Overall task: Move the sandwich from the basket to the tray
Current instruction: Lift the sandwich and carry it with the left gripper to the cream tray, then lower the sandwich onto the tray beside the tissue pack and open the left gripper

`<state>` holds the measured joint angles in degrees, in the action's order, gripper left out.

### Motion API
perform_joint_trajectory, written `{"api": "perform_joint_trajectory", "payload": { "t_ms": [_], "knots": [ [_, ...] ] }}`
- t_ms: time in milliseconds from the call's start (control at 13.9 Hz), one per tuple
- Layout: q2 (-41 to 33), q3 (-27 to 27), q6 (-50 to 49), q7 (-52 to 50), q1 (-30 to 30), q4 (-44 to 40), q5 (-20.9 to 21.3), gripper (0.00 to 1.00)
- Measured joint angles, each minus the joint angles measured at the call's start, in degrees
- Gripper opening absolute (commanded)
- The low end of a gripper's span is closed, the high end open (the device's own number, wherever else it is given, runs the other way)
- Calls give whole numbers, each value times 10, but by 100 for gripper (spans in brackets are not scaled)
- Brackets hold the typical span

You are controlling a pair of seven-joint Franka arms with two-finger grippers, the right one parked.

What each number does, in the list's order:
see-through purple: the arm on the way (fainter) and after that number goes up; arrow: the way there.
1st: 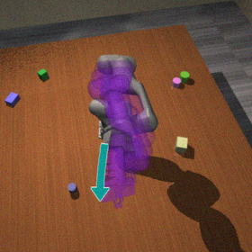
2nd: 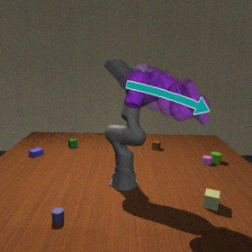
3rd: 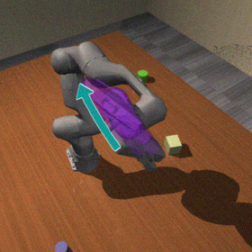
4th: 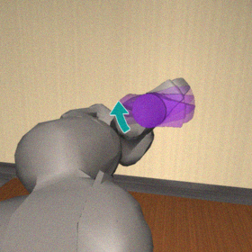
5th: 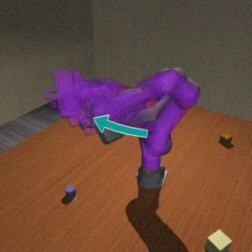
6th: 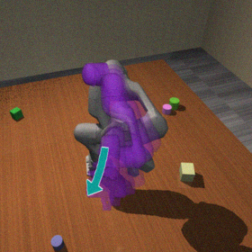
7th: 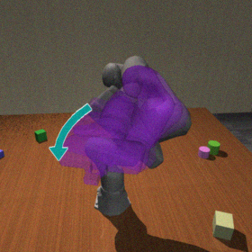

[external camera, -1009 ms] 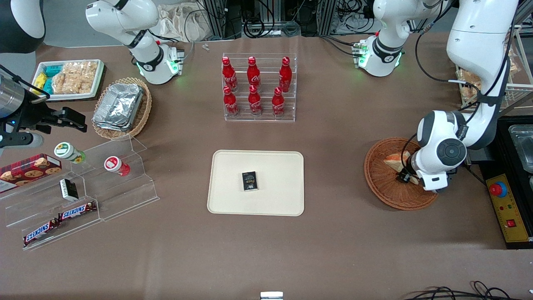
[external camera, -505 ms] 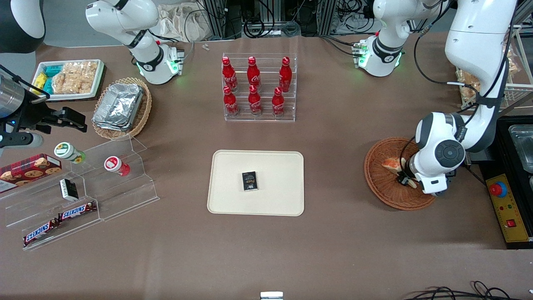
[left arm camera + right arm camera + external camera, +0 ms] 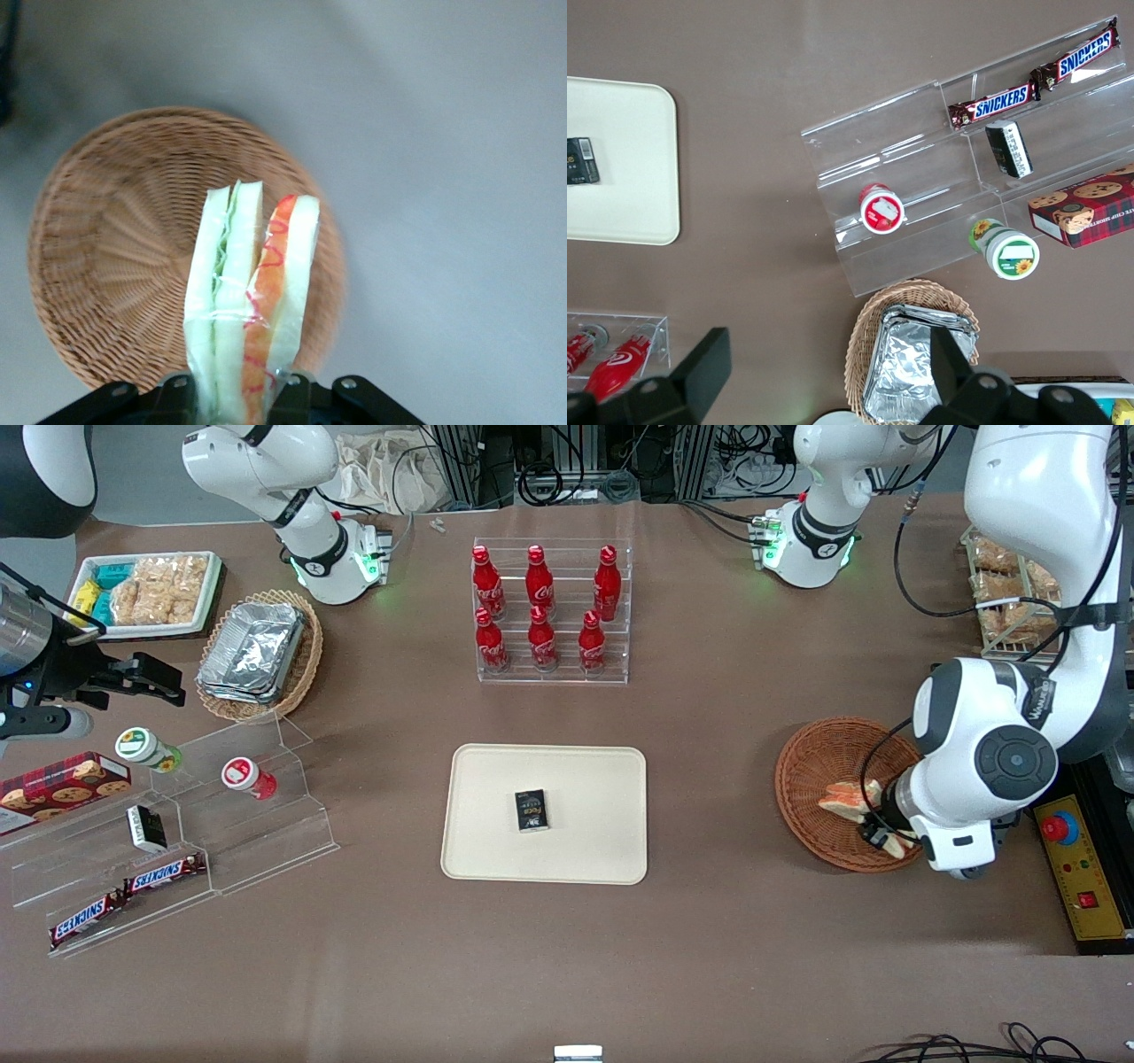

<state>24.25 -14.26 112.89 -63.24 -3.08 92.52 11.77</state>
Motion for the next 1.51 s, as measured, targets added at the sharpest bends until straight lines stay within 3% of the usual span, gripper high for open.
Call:
{"api": "perform_joint_trajectory", "payload": {
  "t_ms": [432,793,1369,1441,1514],
  "knots": [
    [32,-112,-12,81,35,-81,-4,0],
    [153,-114,-11,115,148,-171,22,0],
    [286,-109,46,169,206,-224,64,0],
    [292,-108,53,169,210,-226,64,5],
    [295,-108,56,169,210,-226,64,29]
  ]
}}
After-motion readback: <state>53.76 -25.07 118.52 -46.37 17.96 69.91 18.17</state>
